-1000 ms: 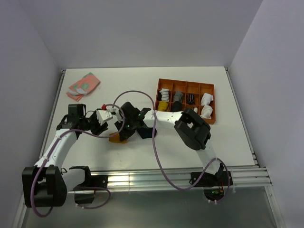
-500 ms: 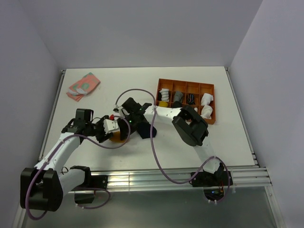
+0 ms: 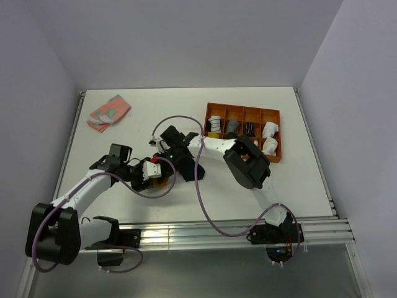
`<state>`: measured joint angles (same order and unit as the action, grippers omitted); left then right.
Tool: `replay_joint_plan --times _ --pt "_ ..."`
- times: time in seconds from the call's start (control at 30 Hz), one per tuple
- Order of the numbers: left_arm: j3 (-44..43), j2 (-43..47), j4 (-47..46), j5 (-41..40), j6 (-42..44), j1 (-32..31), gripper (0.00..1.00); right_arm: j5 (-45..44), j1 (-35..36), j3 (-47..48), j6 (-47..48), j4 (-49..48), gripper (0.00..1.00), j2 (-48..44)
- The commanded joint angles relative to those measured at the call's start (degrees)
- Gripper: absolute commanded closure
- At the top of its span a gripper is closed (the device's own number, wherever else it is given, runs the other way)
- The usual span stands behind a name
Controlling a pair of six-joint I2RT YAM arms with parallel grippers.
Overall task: Roll the socks
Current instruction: Roll the sock at the center of the board.
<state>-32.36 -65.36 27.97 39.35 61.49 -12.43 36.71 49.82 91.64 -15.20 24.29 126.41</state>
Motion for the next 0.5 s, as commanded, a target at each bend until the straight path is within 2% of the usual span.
replay_joint_plan --times 0.0,0.27,0.47 --pt "-2.9 -3.4 -1.2 2.0 -2.6 -0.3 0.37 -2.2 -0.4 -0.2 0.5 5.0 0.87 2.7" --pt "-6.2 -9.1 -2.2 2.8 -6.4 -0.2 0.42 -0.9 -0.7 -2.8 0.1 3.0 0.87 2.2" --pt "-7.7 -12.9 -0.8 2.1 -6.4 -0.1 0.50 0.8 -1.4 -4.4 -1.3 0.6 0.87 1.8"
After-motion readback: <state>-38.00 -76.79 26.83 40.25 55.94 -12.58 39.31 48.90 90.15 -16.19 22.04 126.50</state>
